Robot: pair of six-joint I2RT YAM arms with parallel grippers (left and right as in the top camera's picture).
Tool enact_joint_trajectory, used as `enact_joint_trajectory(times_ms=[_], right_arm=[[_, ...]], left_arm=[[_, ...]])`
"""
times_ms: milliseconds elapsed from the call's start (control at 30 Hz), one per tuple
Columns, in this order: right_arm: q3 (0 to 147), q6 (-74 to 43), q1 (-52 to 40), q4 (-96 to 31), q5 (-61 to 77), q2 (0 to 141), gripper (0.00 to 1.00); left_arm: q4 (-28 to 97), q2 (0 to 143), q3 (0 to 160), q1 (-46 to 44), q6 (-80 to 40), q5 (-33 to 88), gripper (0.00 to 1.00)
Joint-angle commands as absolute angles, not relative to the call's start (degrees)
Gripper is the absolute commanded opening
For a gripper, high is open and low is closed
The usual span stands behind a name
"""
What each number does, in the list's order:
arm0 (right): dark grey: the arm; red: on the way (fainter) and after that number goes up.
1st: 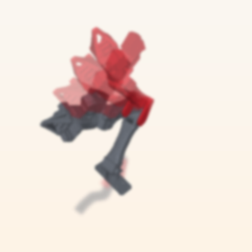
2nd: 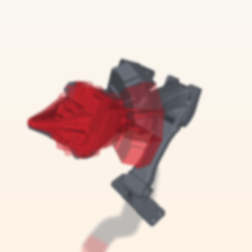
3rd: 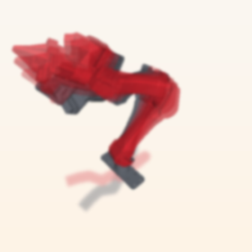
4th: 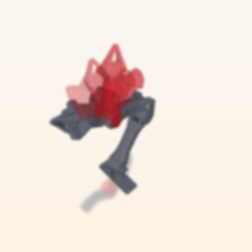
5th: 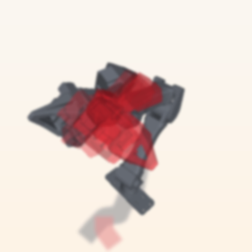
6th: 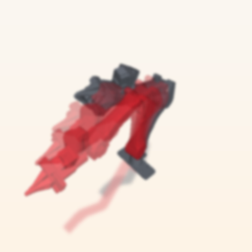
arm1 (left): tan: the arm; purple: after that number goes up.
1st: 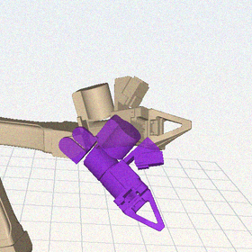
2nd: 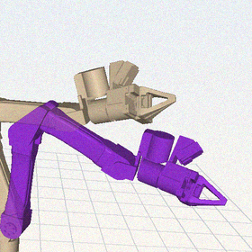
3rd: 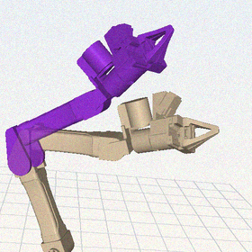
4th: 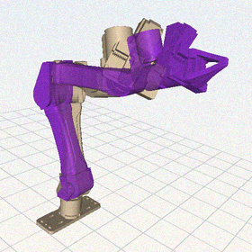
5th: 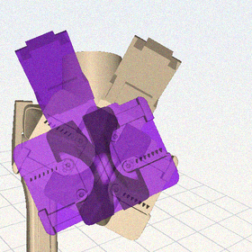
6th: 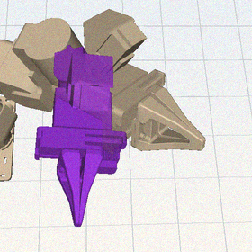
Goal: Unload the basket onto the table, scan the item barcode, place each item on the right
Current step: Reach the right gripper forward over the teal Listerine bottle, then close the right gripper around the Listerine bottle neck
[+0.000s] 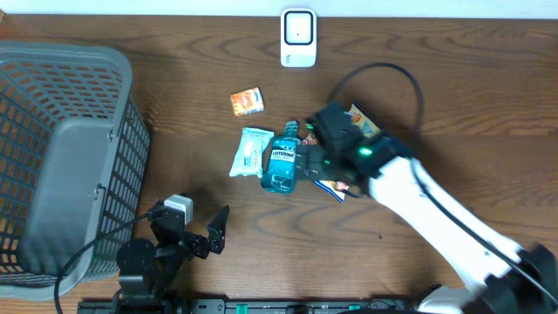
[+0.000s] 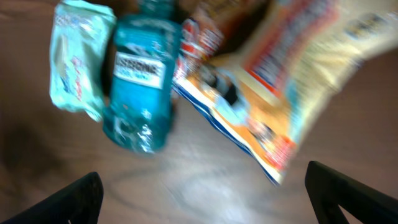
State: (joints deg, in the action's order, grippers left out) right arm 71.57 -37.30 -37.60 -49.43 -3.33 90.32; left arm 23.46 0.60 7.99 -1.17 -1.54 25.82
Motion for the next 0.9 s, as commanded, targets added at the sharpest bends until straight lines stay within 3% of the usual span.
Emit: enact_joint_trajectory(times_ms=[0,333,867], right_arm=[[73.5,-38.5,-40.0,-46.5,-6.0,94.8,0.99],[74.6,-40.9,-44.2,-34.7,-8.0,107.0,0.95],[84.4,-45.6,-45.5,-40.5,-16.8,123.0,0.87]], left_arm=[[24.6,0.2,7.1,-1.0,-1.8,26.3,0.99],[24.6,0.2,7.1,-1.0,-1.8,26.3,0.99],[24.6,0.2,7.1,-1.0,-1.8,26.3,0.99]])
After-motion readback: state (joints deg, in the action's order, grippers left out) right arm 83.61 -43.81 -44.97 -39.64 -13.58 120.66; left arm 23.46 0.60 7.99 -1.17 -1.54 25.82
